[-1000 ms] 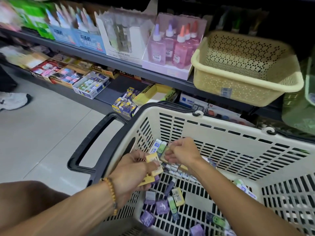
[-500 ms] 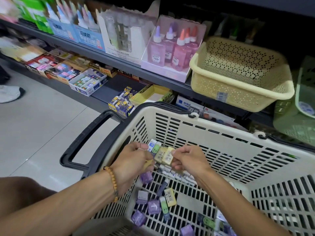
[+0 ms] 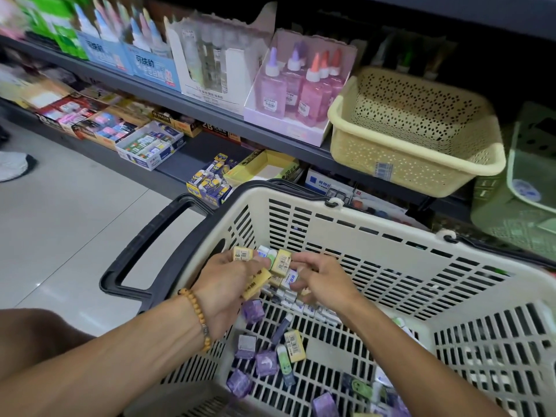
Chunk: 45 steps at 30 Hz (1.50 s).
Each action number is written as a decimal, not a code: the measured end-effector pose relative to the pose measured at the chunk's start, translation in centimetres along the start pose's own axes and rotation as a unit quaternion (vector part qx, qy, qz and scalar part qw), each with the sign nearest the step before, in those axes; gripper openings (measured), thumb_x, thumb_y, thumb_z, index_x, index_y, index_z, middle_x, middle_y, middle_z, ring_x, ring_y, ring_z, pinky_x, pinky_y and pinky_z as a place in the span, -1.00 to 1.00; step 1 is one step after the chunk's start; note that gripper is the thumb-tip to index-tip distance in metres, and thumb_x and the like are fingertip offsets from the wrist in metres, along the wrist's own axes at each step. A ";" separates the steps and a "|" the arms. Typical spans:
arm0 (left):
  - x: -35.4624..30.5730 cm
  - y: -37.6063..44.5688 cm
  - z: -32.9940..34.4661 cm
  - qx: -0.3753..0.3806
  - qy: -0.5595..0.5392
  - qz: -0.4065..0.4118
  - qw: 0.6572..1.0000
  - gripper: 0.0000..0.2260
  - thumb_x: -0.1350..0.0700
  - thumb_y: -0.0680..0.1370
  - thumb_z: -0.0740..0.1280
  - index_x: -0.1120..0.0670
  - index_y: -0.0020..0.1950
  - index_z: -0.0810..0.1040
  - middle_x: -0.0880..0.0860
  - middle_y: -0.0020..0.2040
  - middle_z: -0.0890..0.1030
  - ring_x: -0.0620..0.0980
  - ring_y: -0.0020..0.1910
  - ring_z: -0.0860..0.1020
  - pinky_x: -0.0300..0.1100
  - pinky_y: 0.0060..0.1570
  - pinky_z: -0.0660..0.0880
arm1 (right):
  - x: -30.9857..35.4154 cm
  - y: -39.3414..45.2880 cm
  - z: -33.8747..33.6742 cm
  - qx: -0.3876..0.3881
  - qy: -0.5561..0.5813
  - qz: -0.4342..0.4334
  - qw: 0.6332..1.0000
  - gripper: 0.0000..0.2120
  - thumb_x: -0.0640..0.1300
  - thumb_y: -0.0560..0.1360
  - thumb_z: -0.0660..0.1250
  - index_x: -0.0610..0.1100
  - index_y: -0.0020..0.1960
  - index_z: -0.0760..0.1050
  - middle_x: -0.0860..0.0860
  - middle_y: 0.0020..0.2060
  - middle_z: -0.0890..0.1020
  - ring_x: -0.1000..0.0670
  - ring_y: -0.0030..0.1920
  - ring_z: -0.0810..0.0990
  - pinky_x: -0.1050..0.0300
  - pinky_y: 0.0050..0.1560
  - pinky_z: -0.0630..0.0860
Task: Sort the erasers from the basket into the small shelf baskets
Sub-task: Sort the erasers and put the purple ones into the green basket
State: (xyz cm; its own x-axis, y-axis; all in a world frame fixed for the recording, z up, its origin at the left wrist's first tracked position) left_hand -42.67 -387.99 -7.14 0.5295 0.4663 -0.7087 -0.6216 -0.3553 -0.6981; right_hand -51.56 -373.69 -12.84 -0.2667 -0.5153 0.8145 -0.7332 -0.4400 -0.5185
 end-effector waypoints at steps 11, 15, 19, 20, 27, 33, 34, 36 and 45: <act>0.6 0.3 1.7 0.021 0.008 0.008 1.000 -0.73 0.20 0.59 0.27 0.22 0.28 0.45 0.22 0.09 0.61 0.13 0.10 0.57 0.13 0.28 0.41 | 1.2 -3.0 0.9 0.062 0.070 -0.039 0.995 -0.88 -0.13 0.54 0.39 -0.17 -0.12 0.63 -0.02 -0.31 0.68 0.03 -0.34 0.63 0.24 -0.31 0.55; 0.7 0.4 1.5 -0.017 0.101 0.031 0.994 -0.92 0.09 0.62 0.24 0.03 -0.04 0.49 0.08 -0.04 0.65 0.03 0.00 0.57 -0.01 0.10 0.50 | -0.3 -2.1 -0.9 -0.008 0.082 0.028 0.996 -0.87 -0.23 0.56 0.33 -0.26 -0.11 0.60 -0.08 -0.36 0.63 0.04 -0.42 0.58 0.23 -0.39 0.51; 0.8 0.8 0.7 -0.017 0.156 0.064 0.986 -0.88 0.11 0.60 0.28 -0.01 -0.12 0.53 -0.06 -0.34 0.67 -0.12 -0.32 0.52 -0.32 -0.44 0.45 | -1.5 -0.3 -1.5 -0.053 0.056 0.076 0.994 -0.86 -0.26 0.56 0.34 -0.32 -0.10 0.61 -0.11 -0.39 0.65 0.03 -0.44 0.63 0.22 -0.37 0.56; 1.0 0.9 0.6 -0.014 0.167 0.070 0.983 -0.91 0.13 0.60 0.29 0.02 -0.09 0.56 -0.03 -0.29 0.68 -0.14 -0.40 0.54 -0.36 -0.54 0.42 | -1.5 0.0 -1.4 -0.058 0.063 0.080 0.993 -0.88 -0.27 0.56 0.34 -0.31 -0.09 0.61 -0.14 -0.36 0.67 0.01 -0.41 0.65 0.23 -0.36 0.58; 1.1 1.2 0.7 0.030 0.231 0.078 0.969 -0.90 0.29 0.51 0.39 0.16 0.00 0.55 0.10 -0.12 0.69 -0.11 -0.28 0.67 -0.30 -0.30 0.56 | -0.3 -1.8 -2.0 -0.052 0.016 0.008 0.998 -0.89 -0.17 0.59 0.29 -0.08 -0.04 0.61 -0.06 -0.16 0.68 0.08 -0.30 0.67 0.27 -0.29 0.56; 2.5 0.6 1.7 0.108 0.267 0.076 0.955 -0.83 0.24 0.49 0.42 0.17 0.05 0.54 0.11 -0.06 0.66 0.00 -0.14 0.67 -0.17 -0.12 0.62 | -0.8 -5.7 -1.6 0.087 -0.021 -0.003 0.996 -0.85 -0.18 0.58 0.33 -0.07 0.13 0.53 -0.09 -0.14 0.66 0.07 -0.23 0.67 0.23 -0.18 0.62; 3.0 0.7 1.9 0.117 0.301 0.086 0.942 -0.82 0.21 0.48 0.43 0.15 0.05 0.53 0.09 -0.06 0.65 -0.01 -0.15 0.66 -0.19 -0.13 0.62 | -1.2 -6.1 -2.3 0.072 -0.046 0.006 0.996 -0.88 -0.19 0.58 0.32 -0.07 0.11 0.53 -0.11 -0.14 0.65 0.07 -0.23 0.65 0.18 -0.14 0.64; 4.2 1.2 2.2 0.164 0.420 0.134 0.882 -0.73 0.15 0.46 0.47 0.05 0.10 0.50 0.04 -0.05 0.61 -0.06 -0.16 0.61 -0.25 -0.18 0.58 | -2.2 -7.0 -4.0 0.050 -0.086 0.024 0.995 -0.90 -0.20 0.59 0.30 -0.08 0.09 0.53 -0.11 -0.12 0.64 0.06 -0.21 0.64 0.14 -0.11 0.64; 11.6 5.5 2.6 0.265 0.840 0.246 0.404 -0.19 -0.06 0.40 0.47 -0.24 0.50 0.04 0.04 0.52 0.07 0.21 0.45 0.15 0.12 0.34 0.30 | -3.8 -7.1 -6.1 0.001 -0.073 -0.011 0.997 -0.97 -0.14 0.59 0.32 -0.06 0.01 0.53 -0.08 -0.18 0.67 0.09 -0.28 0.64 0.19 -0.24 0.61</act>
State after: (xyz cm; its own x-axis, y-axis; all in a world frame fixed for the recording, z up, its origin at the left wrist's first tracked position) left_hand -41.46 -382.38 -18.95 -0.3660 -0.9216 -0.1289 -0.6909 0.3619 -0.6258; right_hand -49.22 -364.14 -10.65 -0.1566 -0.6060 0.7799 -0.7373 -0.4537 -0.5006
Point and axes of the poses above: each hand's wrist, its own y-axis towards the middle knuckle, its own z-axis out of the palm, x = y × z, the point moved 2 cm from there along y, towards the middle knuckle
